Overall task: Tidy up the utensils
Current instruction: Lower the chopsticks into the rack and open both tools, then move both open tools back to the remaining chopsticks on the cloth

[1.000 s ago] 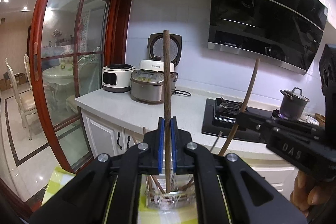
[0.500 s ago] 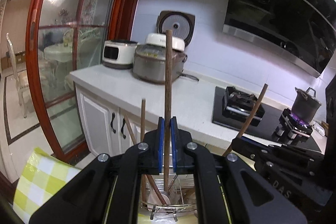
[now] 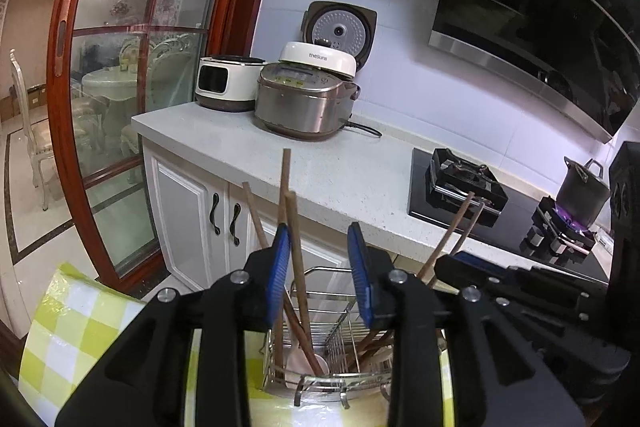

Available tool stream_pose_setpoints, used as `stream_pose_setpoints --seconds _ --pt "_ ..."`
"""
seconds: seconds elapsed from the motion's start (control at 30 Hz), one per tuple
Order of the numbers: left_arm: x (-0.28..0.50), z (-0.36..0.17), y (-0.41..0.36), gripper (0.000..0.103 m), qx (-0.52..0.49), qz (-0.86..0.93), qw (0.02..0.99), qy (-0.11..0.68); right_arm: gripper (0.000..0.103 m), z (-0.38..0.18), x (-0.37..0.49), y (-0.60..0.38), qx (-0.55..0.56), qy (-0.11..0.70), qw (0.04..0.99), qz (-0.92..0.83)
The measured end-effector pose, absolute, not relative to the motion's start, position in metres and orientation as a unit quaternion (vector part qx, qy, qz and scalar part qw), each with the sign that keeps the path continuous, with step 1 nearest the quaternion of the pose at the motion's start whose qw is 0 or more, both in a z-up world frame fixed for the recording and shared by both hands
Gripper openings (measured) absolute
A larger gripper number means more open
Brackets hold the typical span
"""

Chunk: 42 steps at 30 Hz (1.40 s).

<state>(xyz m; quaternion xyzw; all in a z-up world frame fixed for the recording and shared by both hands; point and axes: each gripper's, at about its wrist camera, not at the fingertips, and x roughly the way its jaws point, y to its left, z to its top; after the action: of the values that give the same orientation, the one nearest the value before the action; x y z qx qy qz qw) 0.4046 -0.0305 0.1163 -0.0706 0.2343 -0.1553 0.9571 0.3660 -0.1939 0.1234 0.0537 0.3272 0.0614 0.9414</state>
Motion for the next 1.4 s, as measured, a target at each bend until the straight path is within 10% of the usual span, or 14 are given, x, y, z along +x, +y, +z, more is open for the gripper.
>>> stream_pose_setpoints --seconds 0.1,0.5,0.9,1.4 --pt "0.394 0.121 -0.027 0.032 -0.071 -0.158 0.958 0.229 0.07 0.135 0.354 -0.194 0.041 0.301 0.952 0.046" --pt "0.322 0.13 0.006 0.037 -0.1 -0.162 0.958 0.214 0.08 0.138 0.269 -0.232 0.054 0.26 0.964 -0.011" --pt "0.241 -0.039 -0.017 0.028 -0.074 -0.155 0.891 0.42 0.083 -0.009 0.179 -0.248 0.066 0.38 0.922 -0.041" --pt "0.235 -0.079 -0.05 0.02 -0.029 -0.152 0.872 0.464 0.083 -0.024 0.161 -0.25 0.054 0.395 0.916 -0.044"
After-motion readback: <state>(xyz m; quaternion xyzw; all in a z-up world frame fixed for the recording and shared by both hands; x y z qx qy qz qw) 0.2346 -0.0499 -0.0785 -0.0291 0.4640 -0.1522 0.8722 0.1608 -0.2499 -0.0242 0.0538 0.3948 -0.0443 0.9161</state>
